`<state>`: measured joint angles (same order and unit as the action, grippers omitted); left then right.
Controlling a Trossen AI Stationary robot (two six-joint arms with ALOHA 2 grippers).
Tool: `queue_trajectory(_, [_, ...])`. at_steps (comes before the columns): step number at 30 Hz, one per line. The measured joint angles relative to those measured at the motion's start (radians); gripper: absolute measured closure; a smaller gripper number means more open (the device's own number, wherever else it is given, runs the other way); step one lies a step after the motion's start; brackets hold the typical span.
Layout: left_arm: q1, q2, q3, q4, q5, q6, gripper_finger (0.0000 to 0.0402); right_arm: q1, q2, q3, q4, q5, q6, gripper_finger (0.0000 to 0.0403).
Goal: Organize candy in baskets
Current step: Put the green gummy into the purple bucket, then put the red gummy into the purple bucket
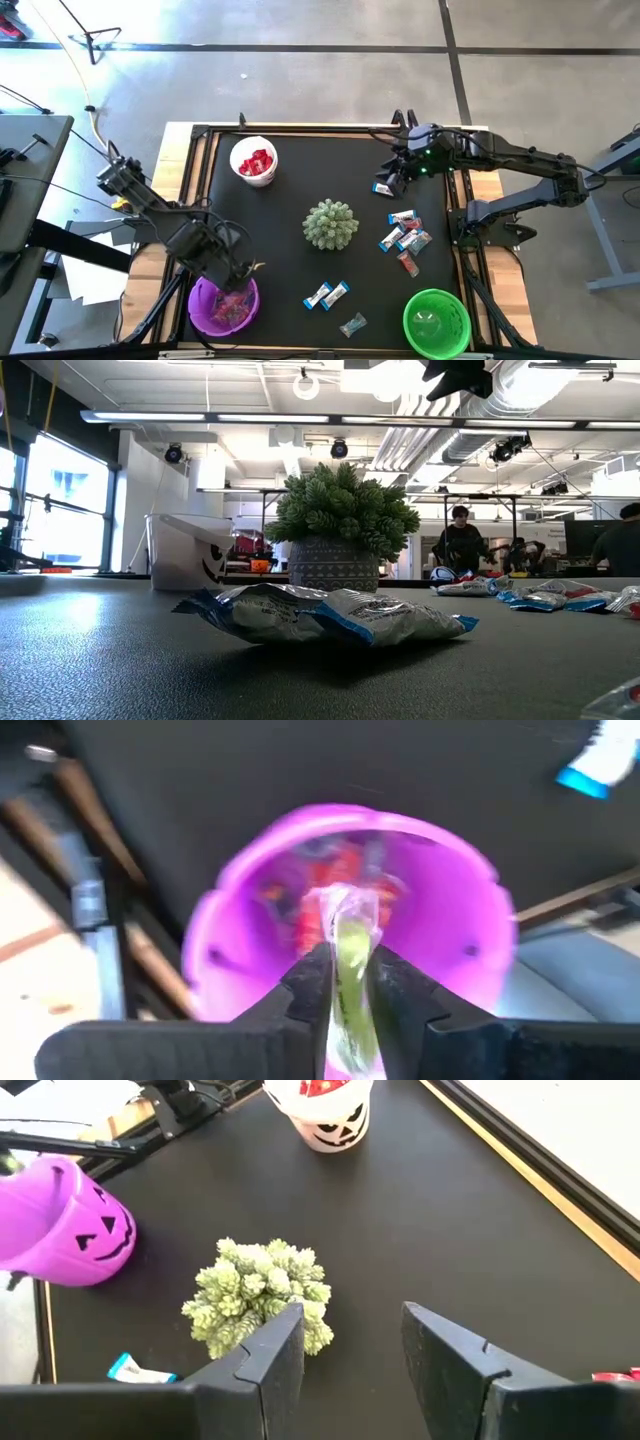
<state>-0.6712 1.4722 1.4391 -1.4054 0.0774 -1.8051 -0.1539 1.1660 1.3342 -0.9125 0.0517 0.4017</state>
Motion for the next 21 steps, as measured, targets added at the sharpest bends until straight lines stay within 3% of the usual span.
queue_trajectory(6, [0.002, 0.007, 0.0, 0.078, 0.0, 0.018, 0.0307, 0.0, 0.0, 0.0, -0.049, 0.0, -0.009, 0.024])
queue_trajectory(11, [0.065, -0.011, 0.0, 0.156, -0.018, 0.057, 0.0288, 0.0, 0.0, 0.0, -0.201, 0.0, 0.027, 0.024])
queue_trajectory(16, [0.154, -0.021, 0.044, 0.297, -0.194, 0.269, 0.0289, 0.0, -0.005, -0.02, -0.363, 0.018, 0.091, 0.0241])
queue_trajectory(21, [0.26, -0.023, 0.114, 0.309, -0.324, 0.514, 0.0291, 0.003, -0.048, -0.155, -0.331, 0.009, 0.187, 0.0251])
